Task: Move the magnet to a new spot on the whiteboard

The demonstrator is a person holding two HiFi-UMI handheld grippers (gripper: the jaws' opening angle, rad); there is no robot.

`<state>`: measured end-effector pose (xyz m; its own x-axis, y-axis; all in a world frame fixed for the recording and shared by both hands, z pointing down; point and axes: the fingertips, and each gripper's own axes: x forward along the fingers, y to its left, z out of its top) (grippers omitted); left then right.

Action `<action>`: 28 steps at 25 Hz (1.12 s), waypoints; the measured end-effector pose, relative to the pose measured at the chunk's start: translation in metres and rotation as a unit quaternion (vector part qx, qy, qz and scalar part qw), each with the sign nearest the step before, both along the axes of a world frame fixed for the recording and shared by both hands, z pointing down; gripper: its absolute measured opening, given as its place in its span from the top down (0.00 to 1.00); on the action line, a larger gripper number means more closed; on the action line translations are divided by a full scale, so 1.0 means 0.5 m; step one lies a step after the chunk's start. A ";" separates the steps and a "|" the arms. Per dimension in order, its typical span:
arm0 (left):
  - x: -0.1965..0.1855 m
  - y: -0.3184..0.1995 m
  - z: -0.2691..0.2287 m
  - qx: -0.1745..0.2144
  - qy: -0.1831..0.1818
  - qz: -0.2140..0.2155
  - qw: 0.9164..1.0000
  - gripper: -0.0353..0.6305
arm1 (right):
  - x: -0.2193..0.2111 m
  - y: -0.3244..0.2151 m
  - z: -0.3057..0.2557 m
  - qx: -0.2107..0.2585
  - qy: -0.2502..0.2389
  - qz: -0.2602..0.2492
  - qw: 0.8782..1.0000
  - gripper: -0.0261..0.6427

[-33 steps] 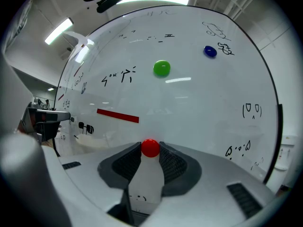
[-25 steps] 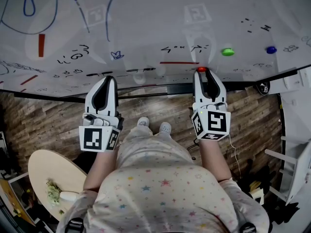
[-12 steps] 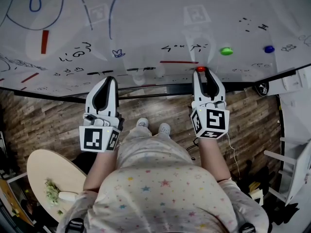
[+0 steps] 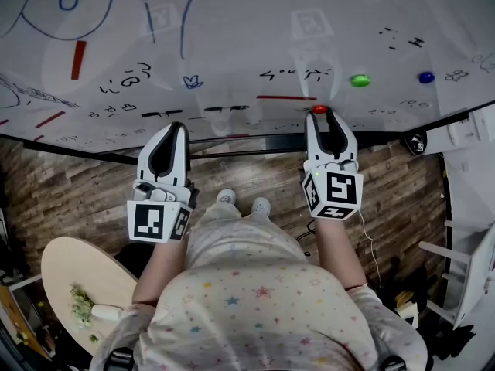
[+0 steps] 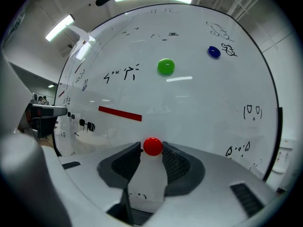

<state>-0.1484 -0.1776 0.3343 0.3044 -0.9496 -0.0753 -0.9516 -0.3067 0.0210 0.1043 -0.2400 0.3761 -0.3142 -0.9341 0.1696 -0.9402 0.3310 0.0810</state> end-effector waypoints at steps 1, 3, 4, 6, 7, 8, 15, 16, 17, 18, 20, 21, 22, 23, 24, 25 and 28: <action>0.000 0.001 0.000 0.000 0.000 0.000 1.000 0.91 | 0.001 0.000 -0.001 0.000 0.000 0.001 1.000 0.77; 0.001 0.003 -0.002 0.000 0.001 0.002 1.000 0.91 | 0.001 0.001 -0.003 0.001 0.001 0.001 1.000 0.76; 0.001 0.004 -0.002 0.001 0.001 0.002 1.000 0.91 | 0.001 0.001 -0.005 0.002 0.001 0.002 1.000 0.76; 0.002 0.007 -0.003 0.002 0.001 0.004 1.000 0.91 | 0.000 0.004 -0.010 0.005 0.001 0.001 1.000 0.76; 0.002 0.008 -0.004 0.002 0.001 0.004 1.000 0.91 | -0.001 0.005 -0.012 0.006 0.001 0.001 1.000 0.75; 0.003 0.009 -0.004 0.003 0.001 0.005 1.000 0.91 | -0.001 0.007 -0.014 0.007 0.001 0.001 1.000 0.75; 0.010 0.019 -0.007 0.004 0.002 0.011 1.000 0.91 | 0.006 0.026 -0.031 0.017 -0.002 0.006 1.000 0.76; 0.012 0.021 -0.007 0.004 0.002 0.013 1.000 0.91 | 0.007 0.029 -0.034 0.019 -0.004 0.006 1.000 0.77; 0.014 0.022 -0.008 0.005 0.002 0.014 1.000 0.91 | 0.008 0.033 -0.036 0.020 -0.005 0.005 1.000 0.78; 0.016 0.023 -0.008 0.005 0.002 0.015 1.000 0.91 | 0.008 0.036 -0.038 0.021 -0.006 0.004 1.000 0.78; 0.019 0.027 -0.010 0.006 0.002 0.018 1.000 0.91 | 0.008 0.043 -0.043 0.024 -0.008 0.003 1.000 0.80; 0.021 0.028 -0.012 0.007 0.002 0.019 1.000 0.91 | 0.009 0.046 -0.046 0.026 -0.009 0.003 1.000 0.81; 0.023 0.030 -0.014 0.008 0.003 0.020 1.000 0.91 | 0.009 0.049 -0.049 0.028 -0.010 0.003 1.000 0.83; 0.024 0.031 -0.016 0.009 0.003 0.022 1.000 0.91 | 0.009 0.053 -0.052 0.030 -0.011 0.003 0.999 0.84; 0.025 0.033 -0.019 0.010 0.003 0.023 1.000 0.91 | 0.009 0.057 -0.056 0.032 -0.012 0.003 0.999 0.86; 0.026 0.035 -0.022 0.011 0.002 0.023 1.000 0.91 | 0.010 0.061 -0.060 0.033 -0.013 0.003 0.999 0.87; 0.026 0.040 -0.033 0.014 0.002 0.022 1.000 0.91 | 0.011 0.073 -0.072 0.038 -0.016 0.002 0.999 0.91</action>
<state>-0.1352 -0.1576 0.3180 0.3455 -0.9327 -0.1034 -0.9370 -0.3488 0.0158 0.1097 -0.2034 0.3402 -0.3143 -0.9452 0.0884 -0.9440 0.3210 0.0759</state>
